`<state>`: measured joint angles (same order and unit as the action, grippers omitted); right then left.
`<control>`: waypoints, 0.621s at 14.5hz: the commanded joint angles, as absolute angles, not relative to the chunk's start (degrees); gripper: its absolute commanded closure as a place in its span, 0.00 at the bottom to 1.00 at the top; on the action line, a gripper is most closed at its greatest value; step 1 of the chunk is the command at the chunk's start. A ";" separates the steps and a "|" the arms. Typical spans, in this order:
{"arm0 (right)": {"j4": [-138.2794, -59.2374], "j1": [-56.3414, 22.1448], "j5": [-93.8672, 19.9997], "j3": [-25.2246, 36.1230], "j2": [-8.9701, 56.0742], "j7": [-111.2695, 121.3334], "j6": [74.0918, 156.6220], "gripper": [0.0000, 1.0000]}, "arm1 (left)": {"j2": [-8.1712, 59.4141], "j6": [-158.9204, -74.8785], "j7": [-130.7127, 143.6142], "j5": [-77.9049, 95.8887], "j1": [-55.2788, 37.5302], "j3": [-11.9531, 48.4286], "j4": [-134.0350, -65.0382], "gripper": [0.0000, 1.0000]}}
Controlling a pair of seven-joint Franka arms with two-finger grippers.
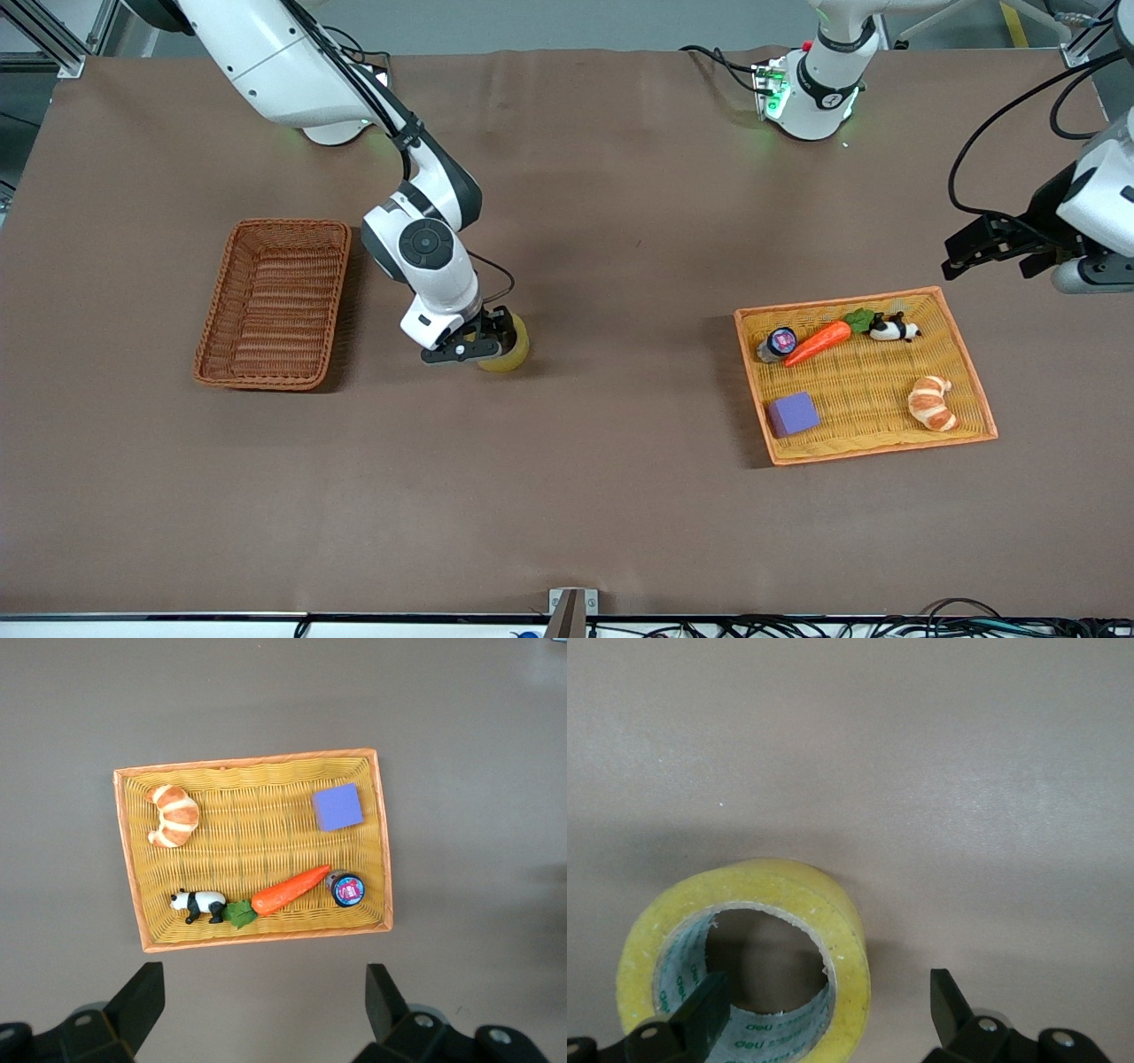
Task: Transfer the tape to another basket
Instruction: 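Grasp the tape roll rim with the right gripper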
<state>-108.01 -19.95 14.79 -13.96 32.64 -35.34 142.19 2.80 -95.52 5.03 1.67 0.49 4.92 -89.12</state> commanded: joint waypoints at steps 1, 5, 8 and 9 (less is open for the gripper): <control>-109.07 -19.86 16.78 -14.41 33.83 -36.39 144.14 0.00 | 1.67 -94.31 3.87 0.79 0.70 5.45 -89.29 0.00; -109.07 -19.16 18.28 -14.15 35.06 -36.30 144.84 0.00 | 0.88 -91.85 2.64 0.79 0.70 5.54 -89.12 0.00; -108.98 -18.98 18.46 -14.06 35.07 -36.30 144.84 0.26 | 1.32 -91.58 1.75 -0.35 0.44 5.89 -89.21 0.00; -108.90 -18.98 18.54 -14.06 35.07 -36.21 144.76 0.53 | 1.58 -91.58 2.11 -0.35 0.27 5.98 -89.12 0.00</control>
